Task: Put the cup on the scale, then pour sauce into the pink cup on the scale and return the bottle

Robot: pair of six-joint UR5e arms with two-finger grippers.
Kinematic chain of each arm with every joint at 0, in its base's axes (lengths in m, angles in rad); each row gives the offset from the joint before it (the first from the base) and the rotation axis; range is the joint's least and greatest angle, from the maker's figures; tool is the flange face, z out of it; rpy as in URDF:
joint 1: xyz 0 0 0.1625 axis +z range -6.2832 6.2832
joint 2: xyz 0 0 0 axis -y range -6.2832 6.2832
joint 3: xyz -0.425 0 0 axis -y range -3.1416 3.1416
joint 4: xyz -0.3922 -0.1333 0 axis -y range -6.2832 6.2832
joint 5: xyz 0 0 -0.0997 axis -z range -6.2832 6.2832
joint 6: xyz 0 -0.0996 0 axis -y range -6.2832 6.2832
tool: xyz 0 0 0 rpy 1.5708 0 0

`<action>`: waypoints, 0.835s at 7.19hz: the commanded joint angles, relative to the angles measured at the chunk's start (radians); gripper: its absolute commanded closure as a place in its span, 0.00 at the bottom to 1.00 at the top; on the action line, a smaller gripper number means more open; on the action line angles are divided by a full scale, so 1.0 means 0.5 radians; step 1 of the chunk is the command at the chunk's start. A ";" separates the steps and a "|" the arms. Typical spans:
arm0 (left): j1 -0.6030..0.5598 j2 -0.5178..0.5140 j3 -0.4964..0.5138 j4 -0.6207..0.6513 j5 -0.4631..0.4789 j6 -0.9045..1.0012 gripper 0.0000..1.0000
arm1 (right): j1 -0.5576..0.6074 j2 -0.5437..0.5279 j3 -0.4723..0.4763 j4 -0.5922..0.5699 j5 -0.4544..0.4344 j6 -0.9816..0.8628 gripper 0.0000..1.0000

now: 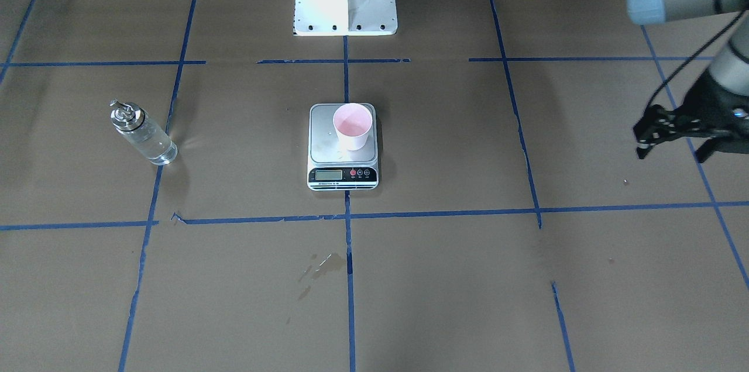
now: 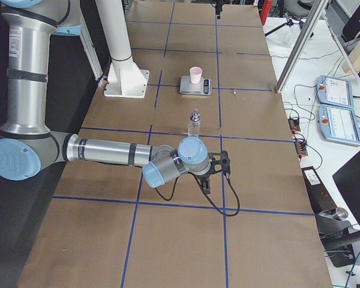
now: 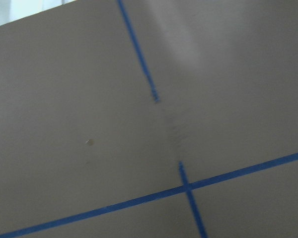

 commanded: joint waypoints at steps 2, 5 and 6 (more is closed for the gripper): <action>-0.387 0.247 0.246 0.096 -0.084 0.604 0.00 | 0.000 0.000 0.023 -0.001 0.013 0.002 0.00; -0.554 0.548 0.250 0.013 -0.311 0.973 0.00 | -0.098 -0.137 0.454 -0.007 -0.006 0.540 0.00; -0.554 0.548 0.253 0.013 -0.311 0.973 0.00 | -0.202 -0.159 0.629 -0.010 -0.027 0.788 0.00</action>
